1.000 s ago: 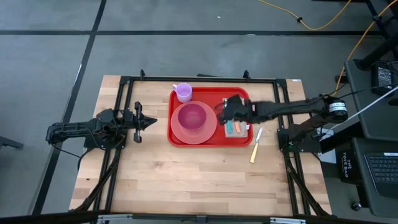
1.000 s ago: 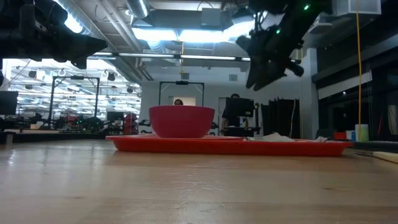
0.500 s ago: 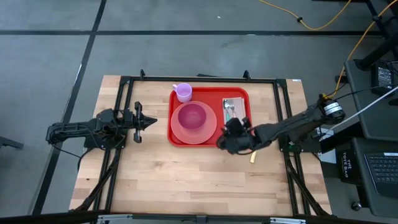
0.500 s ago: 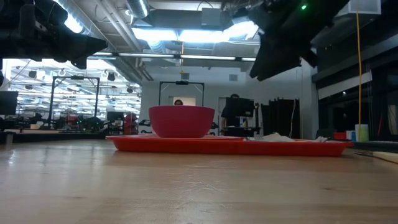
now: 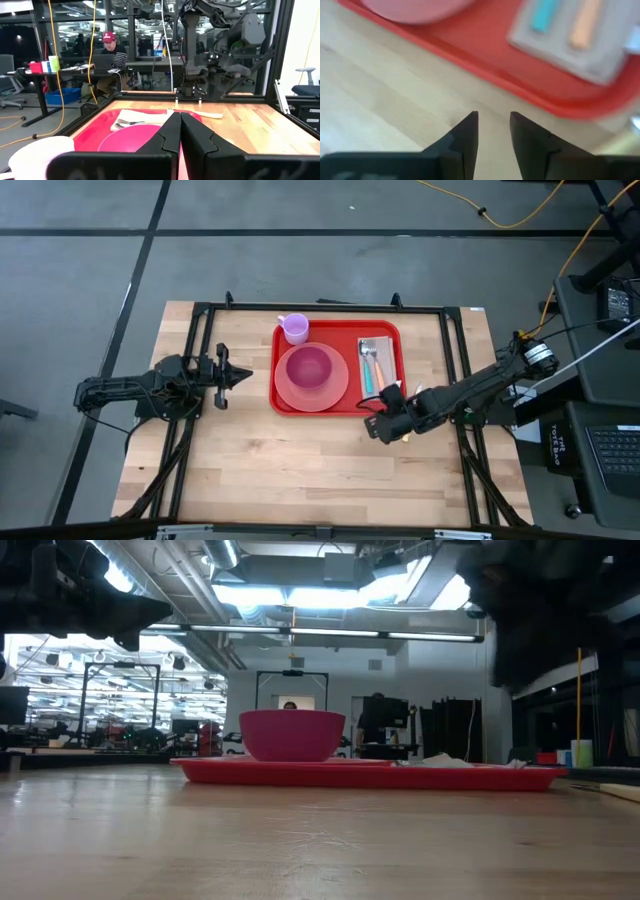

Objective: Set up tray
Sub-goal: Put the yellow table knife on the brown table napkin to the right of the orange fork

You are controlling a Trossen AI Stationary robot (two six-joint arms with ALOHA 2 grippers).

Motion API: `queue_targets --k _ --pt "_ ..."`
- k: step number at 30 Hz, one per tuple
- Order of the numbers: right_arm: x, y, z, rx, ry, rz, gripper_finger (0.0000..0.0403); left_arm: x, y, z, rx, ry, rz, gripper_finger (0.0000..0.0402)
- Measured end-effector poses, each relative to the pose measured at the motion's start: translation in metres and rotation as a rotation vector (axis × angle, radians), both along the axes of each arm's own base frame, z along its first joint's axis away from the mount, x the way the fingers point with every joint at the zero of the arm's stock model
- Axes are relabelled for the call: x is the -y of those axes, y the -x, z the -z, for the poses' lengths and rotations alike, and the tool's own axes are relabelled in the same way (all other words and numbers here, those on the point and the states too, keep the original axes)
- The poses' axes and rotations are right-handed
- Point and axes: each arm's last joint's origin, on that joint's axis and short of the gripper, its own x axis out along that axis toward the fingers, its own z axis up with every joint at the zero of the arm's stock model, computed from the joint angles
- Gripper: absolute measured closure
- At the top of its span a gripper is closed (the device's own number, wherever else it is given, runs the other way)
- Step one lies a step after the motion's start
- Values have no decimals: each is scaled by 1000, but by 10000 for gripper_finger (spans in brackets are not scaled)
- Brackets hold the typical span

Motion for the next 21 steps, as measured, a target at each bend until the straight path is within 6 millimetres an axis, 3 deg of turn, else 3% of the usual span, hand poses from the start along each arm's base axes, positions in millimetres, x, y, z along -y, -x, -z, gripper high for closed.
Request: queue_targets --k 8,21 --pt "-10 27 5 -203 -98 177 286 0 0 -1 7 -1 -1 398" --pt "-11 45 7 -288 -62 350 286 0 0 -1 8 -1 -4 397"
